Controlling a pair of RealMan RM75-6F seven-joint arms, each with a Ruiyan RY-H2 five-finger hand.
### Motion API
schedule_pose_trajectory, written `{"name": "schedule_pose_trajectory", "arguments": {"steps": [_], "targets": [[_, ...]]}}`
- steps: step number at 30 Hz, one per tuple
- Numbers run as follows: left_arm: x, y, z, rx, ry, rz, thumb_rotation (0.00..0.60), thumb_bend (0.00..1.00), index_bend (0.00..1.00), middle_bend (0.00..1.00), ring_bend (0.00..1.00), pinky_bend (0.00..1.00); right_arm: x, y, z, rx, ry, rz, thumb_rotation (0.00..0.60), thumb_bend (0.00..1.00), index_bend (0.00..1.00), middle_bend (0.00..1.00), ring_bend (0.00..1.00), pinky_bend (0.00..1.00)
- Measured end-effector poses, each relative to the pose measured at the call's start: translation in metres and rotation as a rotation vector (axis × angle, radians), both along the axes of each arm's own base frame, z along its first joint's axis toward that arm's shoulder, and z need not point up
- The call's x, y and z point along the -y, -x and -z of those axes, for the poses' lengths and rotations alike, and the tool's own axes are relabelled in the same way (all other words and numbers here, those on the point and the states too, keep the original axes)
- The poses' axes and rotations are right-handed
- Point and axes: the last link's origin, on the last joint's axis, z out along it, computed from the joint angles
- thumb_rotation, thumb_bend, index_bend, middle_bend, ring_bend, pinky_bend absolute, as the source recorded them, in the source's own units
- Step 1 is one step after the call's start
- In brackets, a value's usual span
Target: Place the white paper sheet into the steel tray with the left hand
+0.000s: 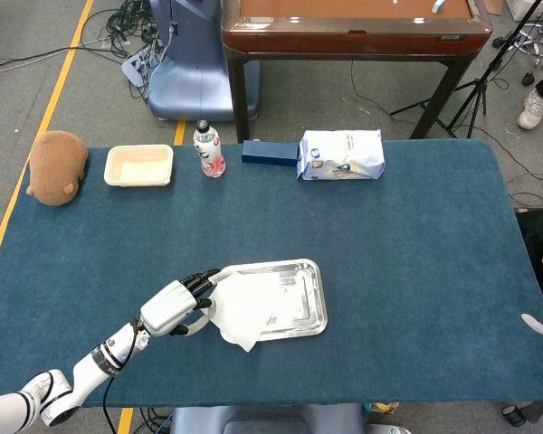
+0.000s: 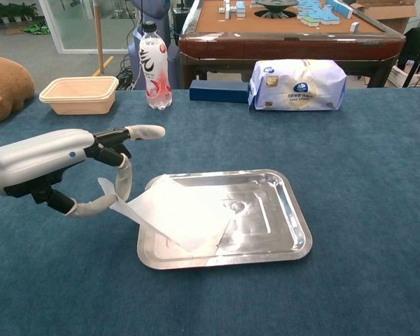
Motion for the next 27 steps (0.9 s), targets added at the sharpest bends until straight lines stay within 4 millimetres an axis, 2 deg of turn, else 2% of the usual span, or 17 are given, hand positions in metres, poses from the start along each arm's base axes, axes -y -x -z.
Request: {"name": "schedule_pose_trajectory", "arguments": {"steps": [8, 21, 27], "targets": [[-0.006, 0.002, 0.005, -0.021, 0.012, -0.012, 0.600, 0.44, 0.69, 0.00, 0.00, 0.18, 0.000, 0.000, 0.001, 0.000, -0.001, 0.000, 0.600, 0.00, 0.19, 0.23, 0.13, 0.23], [0.005, -0.008, 0.005, 0.010, 0.044, 0.024, 0.600, 0.44, 0.69, 0.01, 0.00, 0.18, 0.000, 0.001, 0.001, 0.000, 0.000, 0.003, 0.600, 0.00, 0.19, 0.23, 0.13, 0.23], [-0.002, -0.005, 0.008, -0.018, 0.030, 0.013, 0.600, 0.44, 0.69, 0.01, 0.00, 0.18, 0.000, 0.001, 0.001, -0.002, -0.002, 0.003, 0.600, 0.00, 0.19, 0.23, 0.13, 0.23]]}}
